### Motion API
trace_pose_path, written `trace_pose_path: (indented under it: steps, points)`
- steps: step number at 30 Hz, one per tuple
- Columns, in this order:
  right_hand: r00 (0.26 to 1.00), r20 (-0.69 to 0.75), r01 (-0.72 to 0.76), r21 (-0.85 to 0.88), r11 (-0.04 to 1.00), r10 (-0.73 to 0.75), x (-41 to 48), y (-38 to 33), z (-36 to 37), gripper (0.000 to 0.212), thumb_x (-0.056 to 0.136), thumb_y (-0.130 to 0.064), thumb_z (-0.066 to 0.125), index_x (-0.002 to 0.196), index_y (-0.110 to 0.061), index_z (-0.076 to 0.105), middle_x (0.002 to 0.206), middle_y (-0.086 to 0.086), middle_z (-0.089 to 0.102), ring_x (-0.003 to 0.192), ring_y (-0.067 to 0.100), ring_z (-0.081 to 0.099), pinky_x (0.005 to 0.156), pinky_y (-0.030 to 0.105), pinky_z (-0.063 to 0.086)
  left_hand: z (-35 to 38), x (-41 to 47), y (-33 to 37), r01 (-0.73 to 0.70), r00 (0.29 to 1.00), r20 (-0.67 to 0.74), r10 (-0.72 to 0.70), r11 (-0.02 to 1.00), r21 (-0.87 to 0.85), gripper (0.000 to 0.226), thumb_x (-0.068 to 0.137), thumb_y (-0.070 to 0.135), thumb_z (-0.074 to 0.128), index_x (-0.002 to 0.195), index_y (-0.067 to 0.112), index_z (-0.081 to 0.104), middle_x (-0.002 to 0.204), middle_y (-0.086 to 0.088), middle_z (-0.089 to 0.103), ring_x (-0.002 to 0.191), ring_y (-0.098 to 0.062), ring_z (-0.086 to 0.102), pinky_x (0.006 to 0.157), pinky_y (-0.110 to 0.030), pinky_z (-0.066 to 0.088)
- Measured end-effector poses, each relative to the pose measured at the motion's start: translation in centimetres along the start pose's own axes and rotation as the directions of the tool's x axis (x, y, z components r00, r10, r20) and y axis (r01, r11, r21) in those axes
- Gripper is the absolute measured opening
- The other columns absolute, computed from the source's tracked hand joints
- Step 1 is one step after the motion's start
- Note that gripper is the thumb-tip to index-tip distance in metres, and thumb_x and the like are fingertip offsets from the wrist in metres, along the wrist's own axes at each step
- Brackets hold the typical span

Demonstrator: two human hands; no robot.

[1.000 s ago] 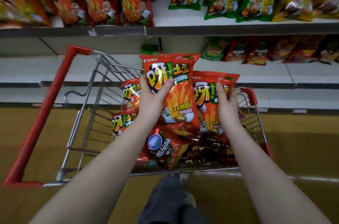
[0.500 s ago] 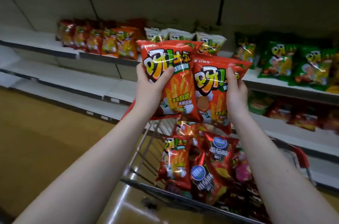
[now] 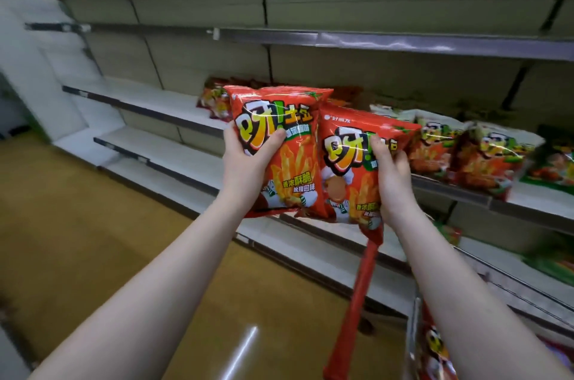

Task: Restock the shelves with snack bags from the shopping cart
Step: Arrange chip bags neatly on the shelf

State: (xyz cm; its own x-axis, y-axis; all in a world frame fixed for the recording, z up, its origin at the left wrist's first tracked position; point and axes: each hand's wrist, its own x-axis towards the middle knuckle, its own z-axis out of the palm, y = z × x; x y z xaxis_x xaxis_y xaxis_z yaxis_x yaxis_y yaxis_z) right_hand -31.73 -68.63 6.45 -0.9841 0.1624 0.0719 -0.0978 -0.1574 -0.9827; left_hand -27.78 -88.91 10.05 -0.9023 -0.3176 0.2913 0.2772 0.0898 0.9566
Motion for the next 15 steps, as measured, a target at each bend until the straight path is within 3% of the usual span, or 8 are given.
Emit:
trace_pose_path:
  steps: [5,7,10,15]
  points:
    - [0.991,0.128,0.057,-0.082,0.995,-0.046,1.3,0.5,6.8,0.083,0.058,-0.056,0.079,0.128,-0.031,0.042,0.117,-0.002,0.064,0.102,0.019,0.065,0.091,0.047,0.052,-5.6,3.7,-1.1,0.009,0.998,-0.056,-0.009,1.000,0.003,0.064,0.074,0.047,0.071,0.125,0.025,0.038,0.111,0.009,0.063,0.099,-0.011,0.066,0.079,-0.031,0.057]
    - [0.987,0.150,0.064,-0.103,0.993,-0.048,2.2,1.1,8.9,0.087,0.058,-0.049,0.082,0.130,-0.026,0.041,0.117,-0.001,0.063,0.100,0.017,0.065,0.090,0.045,0.053,-7.1,5.0,-2.0,0.029,0.997,-0.068,-0.028,1.000,0.004,0.074,0.065,0.055,0.069,0.126,0.026,0.038,0.109,0.010,0.063,0.097,-0.009,0.067,0.078,-0.031,0.057]
    - [0.985,0.170,0.066,-0.137,0.988,-0.042,4.3,2.5,11.8,0.095,0.052,-0.045,0.088,0.131,-0.021,0.040,0.118,0.001,0.063,0.102,0.018,0.065,0.090,0.046,0.053,-9.0,7.5,-3.5,0.071,0.994,-0.081,-0.073,0.997,-0.021,0.077,0.063,0.054,0.068,0.128,0.023,0.038,0.112,0.007,0.063,0.098,-0.011,0.067,0.081,-0.034,0.058]
    - [0.980,0.198,0.045,-0.148,0.988,-0.015,9.8,5.5,17.4,0.103,0.044,-0.057,0.085,0.132,-0.026,0.039,0.120,-0.001,0.063,0.104,0.020,0.065,0.090,0.050,0.052,-11.7,13.1,-6.5,0.125,0.987,-0.096,-0.127,0.992,-0.036,0.070,0.067,0.050,0.067,0.125,0.027,0.036,0.111,0.010,0.062,0.095,-0.009,0.066,0.078,-0.030,0.057]
